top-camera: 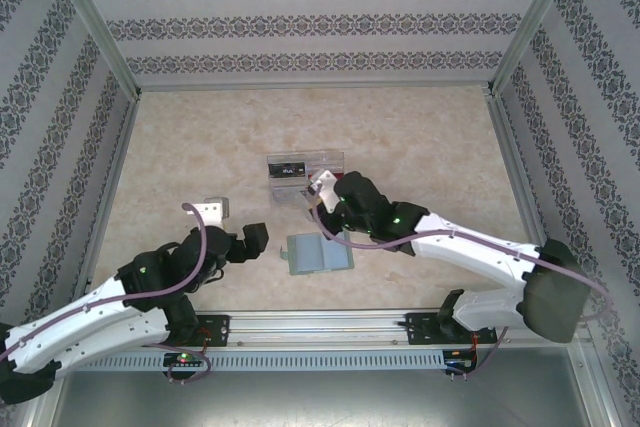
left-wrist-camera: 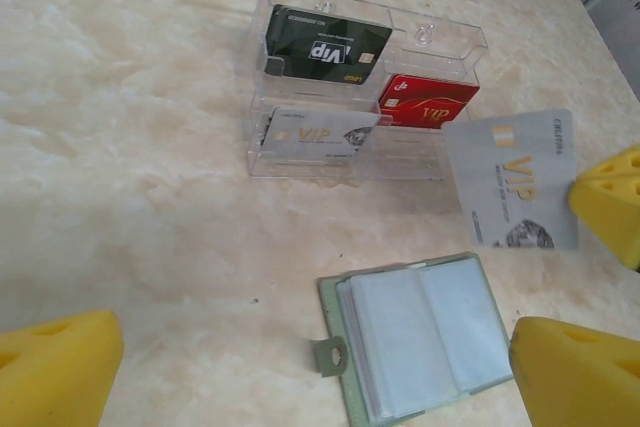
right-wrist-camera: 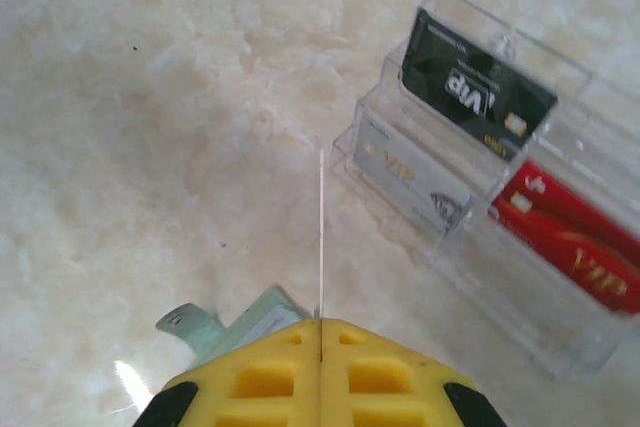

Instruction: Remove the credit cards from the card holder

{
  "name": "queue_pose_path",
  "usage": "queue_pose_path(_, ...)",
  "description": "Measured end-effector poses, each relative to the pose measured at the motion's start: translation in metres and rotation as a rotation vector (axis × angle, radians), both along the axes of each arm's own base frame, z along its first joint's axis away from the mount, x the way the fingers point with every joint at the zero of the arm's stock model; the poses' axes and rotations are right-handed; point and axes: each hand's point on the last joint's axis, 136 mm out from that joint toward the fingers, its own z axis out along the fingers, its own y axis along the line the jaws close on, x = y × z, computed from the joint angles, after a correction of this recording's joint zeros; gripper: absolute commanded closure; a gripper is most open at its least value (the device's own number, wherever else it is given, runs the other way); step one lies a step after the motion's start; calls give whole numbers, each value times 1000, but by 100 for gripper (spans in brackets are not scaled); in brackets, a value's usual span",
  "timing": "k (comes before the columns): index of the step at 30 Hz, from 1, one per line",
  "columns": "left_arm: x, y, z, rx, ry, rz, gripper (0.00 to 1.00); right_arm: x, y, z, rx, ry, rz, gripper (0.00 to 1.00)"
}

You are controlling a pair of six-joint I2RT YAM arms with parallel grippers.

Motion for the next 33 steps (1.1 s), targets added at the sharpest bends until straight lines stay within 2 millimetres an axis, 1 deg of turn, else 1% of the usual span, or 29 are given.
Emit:
queue_pose_path(5,-7,15,0,-7,-17,13,0,6,25,3,-190,-172,151,100)
queue_pose_path(8,-11,22,-1,-16,-28,15,0,12,32,-3,-304,-266,231,100)
queue_pose_path(11,-15,28,-2,-28,-38,16,0,17,34,-17,-424,-341,313,100)
queue_pose_path(15,-18,33,-5,-38,-44,17,0,24,31,-39,-574,-414,410,100)
queue_pose_path(18,-19,35,-8,-32,-40,16,0,32,34,-49,-656,-459,466,100)
queue_pose_path(25,-20,37,-12,-20,-33,16,0,50,45,-54,-724,-508,519,100)
queue_pose_path(33,-21,38,-14,-12,-28,17,0,69,49,-64,-752,-500,516,100)
